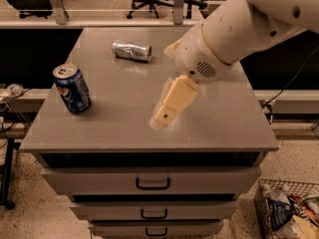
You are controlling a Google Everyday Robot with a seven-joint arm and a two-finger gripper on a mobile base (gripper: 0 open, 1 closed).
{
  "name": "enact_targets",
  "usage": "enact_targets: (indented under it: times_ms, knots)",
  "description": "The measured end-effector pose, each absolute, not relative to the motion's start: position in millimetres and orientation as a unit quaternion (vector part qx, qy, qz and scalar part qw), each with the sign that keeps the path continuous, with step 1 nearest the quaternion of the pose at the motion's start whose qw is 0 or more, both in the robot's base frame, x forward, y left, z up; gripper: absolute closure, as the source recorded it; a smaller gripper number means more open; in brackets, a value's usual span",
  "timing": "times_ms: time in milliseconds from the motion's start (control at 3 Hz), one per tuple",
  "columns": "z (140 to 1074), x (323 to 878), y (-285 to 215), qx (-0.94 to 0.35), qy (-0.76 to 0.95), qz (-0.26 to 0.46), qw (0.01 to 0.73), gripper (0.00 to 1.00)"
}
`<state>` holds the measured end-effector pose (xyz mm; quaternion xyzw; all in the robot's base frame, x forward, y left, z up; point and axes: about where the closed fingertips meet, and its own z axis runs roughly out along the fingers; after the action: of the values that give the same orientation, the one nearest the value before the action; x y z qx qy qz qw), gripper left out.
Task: Knock pepsi can over
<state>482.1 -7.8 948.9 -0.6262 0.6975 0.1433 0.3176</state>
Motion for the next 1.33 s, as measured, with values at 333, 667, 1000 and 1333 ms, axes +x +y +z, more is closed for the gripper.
enact_targets:
  times_ms: [333, 667, 1000, 1333]
  knots:
    - [952, 482, -6, -0.624, 0.695, 0.146, 0.326, 0.00]
    - [952, 488, 15, -0.612, 0.685, 0.164, 0.360, 0.00]
    - [947, 503, 71, -0.605, 0.645, 0.204, 0.420, 0.00]
    - [942, 522, 119, -0.592, 0.613, 0.233, 0.469, 0.00]
